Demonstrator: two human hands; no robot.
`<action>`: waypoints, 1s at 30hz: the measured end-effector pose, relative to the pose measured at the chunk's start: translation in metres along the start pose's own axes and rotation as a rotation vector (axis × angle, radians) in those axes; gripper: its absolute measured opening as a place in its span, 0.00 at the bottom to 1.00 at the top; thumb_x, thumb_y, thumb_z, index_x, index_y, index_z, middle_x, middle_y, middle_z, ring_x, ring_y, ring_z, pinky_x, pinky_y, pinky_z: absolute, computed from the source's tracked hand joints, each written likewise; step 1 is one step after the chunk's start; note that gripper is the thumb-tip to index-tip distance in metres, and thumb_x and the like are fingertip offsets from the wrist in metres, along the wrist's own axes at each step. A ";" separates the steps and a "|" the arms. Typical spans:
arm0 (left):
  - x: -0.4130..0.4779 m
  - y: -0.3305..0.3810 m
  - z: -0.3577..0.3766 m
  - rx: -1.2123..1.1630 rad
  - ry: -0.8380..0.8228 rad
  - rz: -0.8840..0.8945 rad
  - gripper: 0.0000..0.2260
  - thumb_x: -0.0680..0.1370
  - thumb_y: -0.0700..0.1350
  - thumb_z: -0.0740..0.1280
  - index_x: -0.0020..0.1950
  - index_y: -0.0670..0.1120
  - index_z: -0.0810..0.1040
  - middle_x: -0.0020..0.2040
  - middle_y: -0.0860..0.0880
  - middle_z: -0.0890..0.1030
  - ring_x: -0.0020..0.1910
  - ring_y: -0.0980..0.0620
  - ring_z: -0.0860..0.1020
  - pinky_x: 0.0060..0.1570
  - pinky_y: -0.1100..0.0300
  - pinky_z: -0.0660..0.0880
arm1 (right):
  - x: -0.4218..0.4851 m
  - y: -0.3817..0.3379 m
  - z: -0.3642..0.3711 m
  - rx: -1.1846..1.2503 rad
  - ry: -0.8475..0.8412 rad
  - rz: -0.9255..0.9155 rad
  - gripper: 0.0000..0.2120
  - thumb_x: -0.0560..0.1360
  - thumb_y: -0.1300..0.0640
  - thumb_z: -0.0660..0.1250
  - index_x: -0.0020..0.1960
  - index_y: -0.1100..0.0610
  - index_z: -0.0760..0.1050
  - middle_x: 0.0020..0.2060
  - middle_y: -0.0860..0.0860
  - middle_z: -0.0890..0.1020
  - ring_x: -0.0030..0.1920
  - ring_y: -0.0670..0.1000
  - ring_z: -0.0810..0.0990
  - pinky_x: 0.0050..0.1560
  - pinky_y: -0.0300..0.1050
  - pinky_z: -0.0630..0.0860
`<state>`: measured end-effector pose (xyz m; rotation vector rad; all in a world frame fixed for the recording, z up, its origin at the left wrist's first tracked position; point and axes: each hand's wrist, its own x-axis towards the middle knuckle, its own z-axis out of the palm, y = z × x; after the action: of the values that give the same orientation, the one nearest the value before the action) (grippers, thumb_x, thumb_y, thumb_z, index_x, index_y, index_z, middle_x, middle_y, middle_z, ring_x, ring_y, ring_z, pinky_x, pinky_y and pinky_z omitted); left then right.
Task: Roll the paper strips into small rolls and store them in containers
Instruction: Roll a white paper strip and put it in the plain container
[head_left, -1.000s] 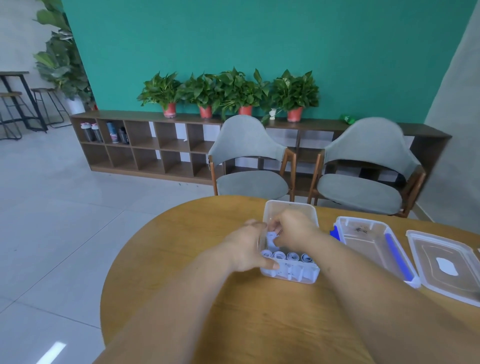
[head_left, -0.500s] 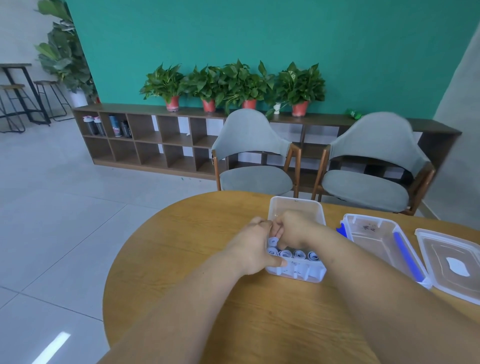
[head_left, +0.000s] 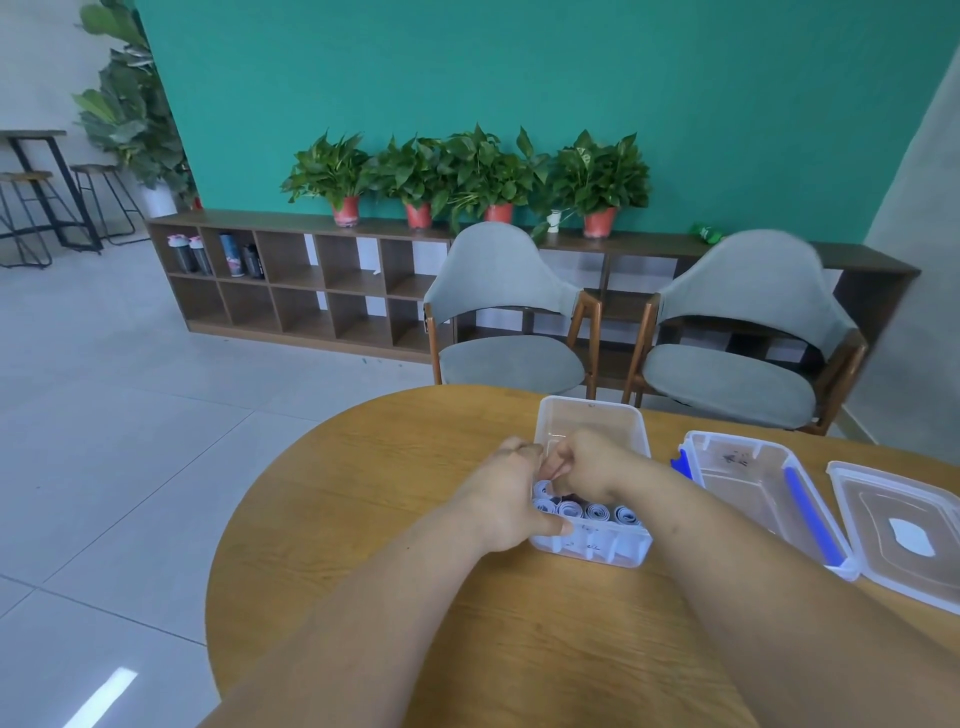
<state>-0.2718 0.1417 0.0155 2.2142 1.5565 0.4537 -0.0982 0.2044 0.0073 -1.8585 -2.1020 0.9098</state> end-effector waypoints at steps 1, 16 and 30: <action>0.000 0.000 0.000 0.000 -0.003 -0.003 0.41 0.71 0.56 0.81 0.78 0.45 0.68 0.76 0.54 0.66 0.70 0.51 0.73 0.69 0.55 0.73 | 0.000 0.001 0.000 0.008 0.000 0.007 0.08 0.74 0.60 0.77 0.44 0.47 0.85 0.44 0.46 0.88 0.51 0.52 0.85 0.58 0.52 0.83; 0.000 -0.002 0.002 -0.046 -0.026 -0.009 0.41 0.71 0.55 0.81 0.79 0.49 0.67 0.72 0.56 0.66 0.69 0.52 0.72 0.70 0.53 0.73 | -0.001 -0.001 0.002 -0.041 -0.006 0.000 0.07 0.77 0.57 0.73 0.50 0.45 0.85 0.46 0.44 0.86 0.50 0.50 0.84 0.53 0.47 0.82; -0.007 0.007 -0.003 -0.056 -0.056 -0.023 0.46 0.73 0.54 0.80 0.84 0.55 0.56 0.74 0.56 0.61 0.72 0.51 0.71 0.69 0.54 0.73 | -0.006 0.000 0.009 -0.136 0.055 0.017 0.07 0.80 0.53 0.71 0.56 0.54 0.85 0.51 0.53 0.86 0.52 0.54 0.84 0.55 0.50 0.83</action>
<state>-0.2693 0.1337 0.0215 2.1460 1.5202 0.4198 -0.1019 0.1962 0.0012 -1.9452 -2.1676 0.7266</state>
